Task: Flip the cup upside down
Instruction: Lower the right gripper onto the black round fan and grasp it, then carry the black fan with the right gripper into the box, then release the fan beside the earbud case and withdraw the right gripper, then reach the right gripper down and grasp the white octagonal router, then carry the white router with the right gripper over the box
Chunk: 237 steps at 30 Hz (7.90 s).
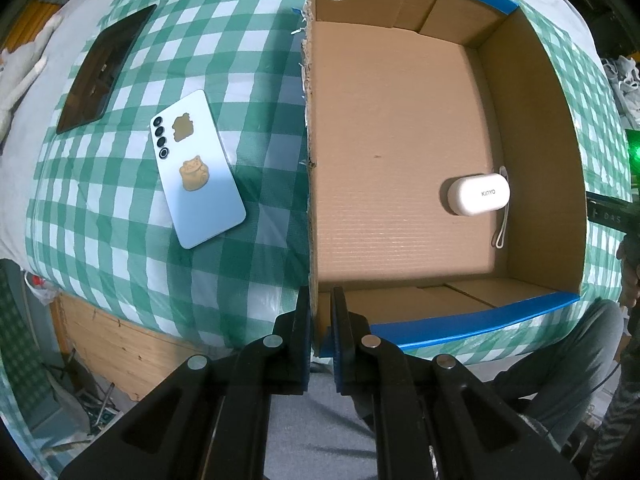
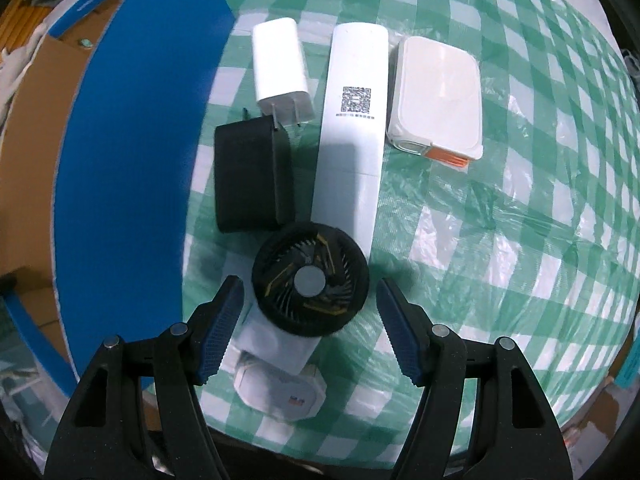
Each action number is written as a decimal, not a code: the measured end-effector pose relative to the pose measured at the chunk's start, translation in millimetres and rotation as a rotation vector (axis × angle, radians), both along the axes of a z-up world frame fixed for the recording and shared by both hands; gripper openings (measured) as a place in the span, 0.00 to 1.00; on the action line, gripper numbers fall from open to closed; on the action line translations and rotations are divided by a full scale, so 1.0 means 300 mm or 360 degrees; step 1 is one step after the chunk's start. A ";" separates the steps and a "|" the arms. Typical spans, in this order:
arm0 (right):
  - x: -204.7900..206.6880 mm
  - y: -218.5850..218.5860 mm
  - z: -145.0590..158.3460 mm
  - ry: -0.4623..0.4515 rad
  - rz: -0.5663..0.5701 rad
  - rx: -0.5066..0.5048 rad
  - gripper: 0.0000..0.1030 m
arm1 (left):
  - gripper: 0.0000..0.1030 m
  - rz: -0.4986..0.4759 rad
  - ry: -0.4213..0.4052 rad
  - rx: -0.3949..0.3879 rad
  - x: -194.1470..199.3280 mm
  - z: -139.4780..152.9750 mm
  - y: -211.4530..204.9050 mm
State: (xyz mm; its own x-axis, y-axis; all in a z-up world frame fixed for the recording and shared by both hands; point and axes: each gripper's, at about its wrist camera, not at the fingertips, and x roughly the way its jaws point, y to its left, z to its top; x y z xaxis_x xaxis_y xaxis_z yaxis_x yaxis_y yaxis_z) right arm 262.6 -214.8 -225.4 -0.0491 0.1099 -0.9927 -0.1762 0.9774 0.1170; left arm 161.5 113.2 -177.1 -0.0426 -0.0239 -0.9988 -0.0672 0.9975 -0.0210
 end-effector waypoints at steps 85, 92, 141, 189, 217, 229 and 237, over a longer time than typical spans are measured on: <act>-0.183 0.627 0.097 -0.0014 0.0533 0.0088 0.60 | 0.08 -0.0033 -0.0010 -0.0027 -0.007 -0.003 0.003; -0.189 0.632 0.098 -0.0041 0.0521 0.0101 0.60 | 0.08 -0.0041 -0.0003 -0.0024 -0.010 -0.008 -0.001; -0.243 0.155 0.259 -0.0167 0.0376 0.0119 0.68 | 0.08 -0.0050 0.0000 0.0002 -0.008 0.003 -0.017; -0.362 0.207 -0.115 0.0237 0.0554 0.0000 0.65 | 0.10 -0.0046 0.0010 -0.0001 -0.011 -0.008 -0.015; -0.202 0.122 0.224 0.0001 0.0394 0.0077 0.65 | 0.11 -0.0050 0.0014 0.0007 -0.002 -0.011 -0.021; -0.167 0.300 0.407 -0.0145 0.0500 0.0131 0.65 | 0.11 -0.0049 0.0013 0.0009 -0.001 -0.011 -0.023; -0.155 0.444 0.377 -0.0137 0.0556 0.0154 0.65 | 0.11 -0.0053 0.0012 0.0009 0.000 -0.010 -0.025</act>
